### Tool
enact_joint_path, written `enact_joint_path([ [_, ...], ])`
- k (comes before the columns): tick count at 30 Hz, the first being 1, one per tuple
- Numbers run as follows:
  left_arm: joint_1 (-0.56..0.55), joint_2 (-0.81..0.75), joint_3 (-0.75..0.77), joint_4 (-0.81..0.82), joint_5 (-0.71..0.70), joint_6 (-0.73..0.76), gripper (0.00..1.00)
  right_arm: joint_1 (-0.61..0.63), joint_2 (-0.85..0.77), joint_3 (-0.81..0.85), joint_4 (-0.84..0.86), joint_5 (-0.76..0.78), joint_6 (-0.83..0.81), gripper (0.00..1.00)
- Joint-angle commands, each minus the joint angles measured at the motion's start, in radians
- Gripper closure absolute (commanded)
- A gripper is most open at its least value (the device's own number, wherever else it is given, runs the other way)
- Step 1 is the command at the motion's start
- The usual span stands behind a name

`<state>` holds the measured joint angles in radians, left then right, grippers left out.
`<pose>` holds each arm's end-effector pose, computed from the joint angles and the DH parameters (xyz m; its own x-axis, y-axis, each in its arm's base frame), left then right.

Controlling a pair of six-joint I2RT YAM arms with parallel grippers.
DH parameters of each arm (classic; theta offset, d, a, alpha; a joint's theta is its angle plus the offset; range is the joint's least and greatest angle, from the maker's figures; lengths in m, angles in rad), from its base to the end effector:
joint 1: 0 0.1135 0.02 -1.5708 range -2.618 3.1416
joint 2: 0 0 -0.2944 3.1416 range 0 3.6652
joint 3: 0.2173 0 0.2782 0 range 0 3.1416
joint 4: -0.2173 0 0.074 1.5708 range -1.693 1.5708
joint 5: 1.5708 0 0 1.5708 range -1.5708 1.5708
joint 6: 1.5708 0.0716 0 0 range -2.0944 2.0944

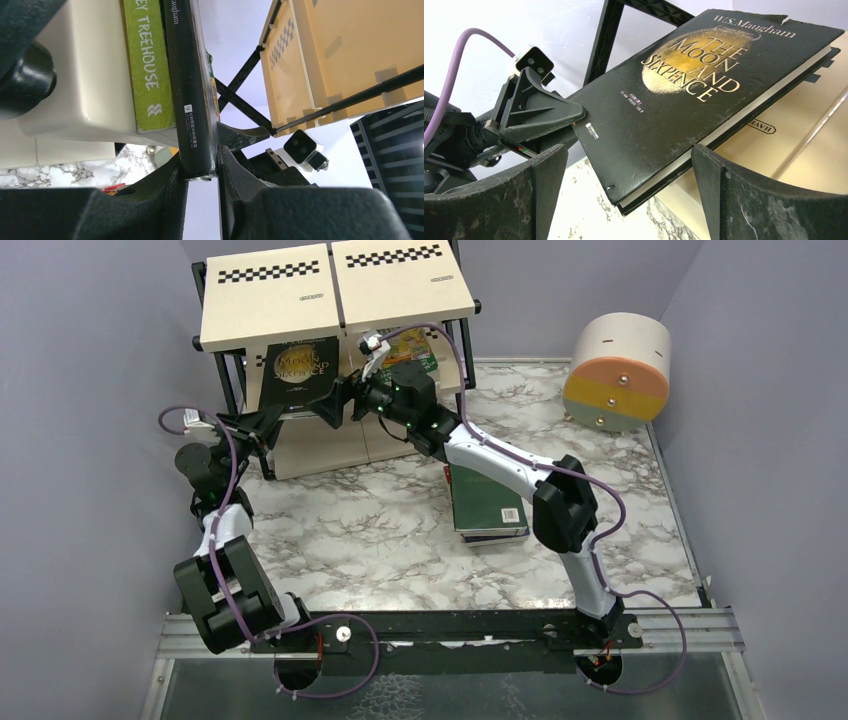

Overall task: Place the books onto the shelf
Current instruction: Place the book on the shelf.

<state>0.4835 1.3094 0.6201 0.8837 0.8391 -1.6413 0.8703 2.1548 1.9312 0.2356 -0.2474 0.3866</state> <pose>0.3003 0.0975 0.2949 -0.3470 -0.9349 -0.0743 0.1470 0.0240 -0.9889 0.3759 0.4730 0.3591 -0.3318 0.1736 -0.9272 -0.8356 0.4020 0.3743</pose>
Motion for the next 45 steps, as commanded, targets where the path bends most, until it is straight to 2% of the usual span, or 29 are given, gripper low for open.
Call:
enact_joint_path([
  [1,0.005,-0.037,-0.015,0.066,-0.025,0.009,1.0,0.015,0.032,0.058,0.003,-0.032,-0.007,0.08],
  [15,0.006,-0.052,-0.03,0.066,-0.048,0.001,1.0,0.016,0.06,0.097,-0.007,-0.032,-0.003,0.08],
  [16,0.006,-0.052,-0.03,0.066,-0.049,0.001,0.99,0.016,0.059,0.097,-0.007,-0.032,-0.003,0.08],
  [21,0.006,-0.054,-0.033,0.067,-0.041,0.001,0.79,0.016,0.058,0.095,-0.005,-0.026,-0.002,0.08],
  [28,0.006,-0.061,-0.037,0.066,-0.025,0.004,0.61,0.016,0.06,0.095,-0.001,-0.022,0.006,0.08],
  [33,0.006,-0.068,-0.047,0.067,-0.017,0.006,0.56,0.016,0.046,0.07,0.007,-0.005,0.008,0.08],
  [39,0.006,-0.084,-0.06,0.066,-0.001,0.009,0.55,0.016,0.005,0.004,0.033,0.024,0.009,0.08],
  [45,0.006,-0.114,-0.066,0.058,0.023,0.012,0.55,0.015,-0.118,-0.155,0.093,0.079,0.002,0.07],
])
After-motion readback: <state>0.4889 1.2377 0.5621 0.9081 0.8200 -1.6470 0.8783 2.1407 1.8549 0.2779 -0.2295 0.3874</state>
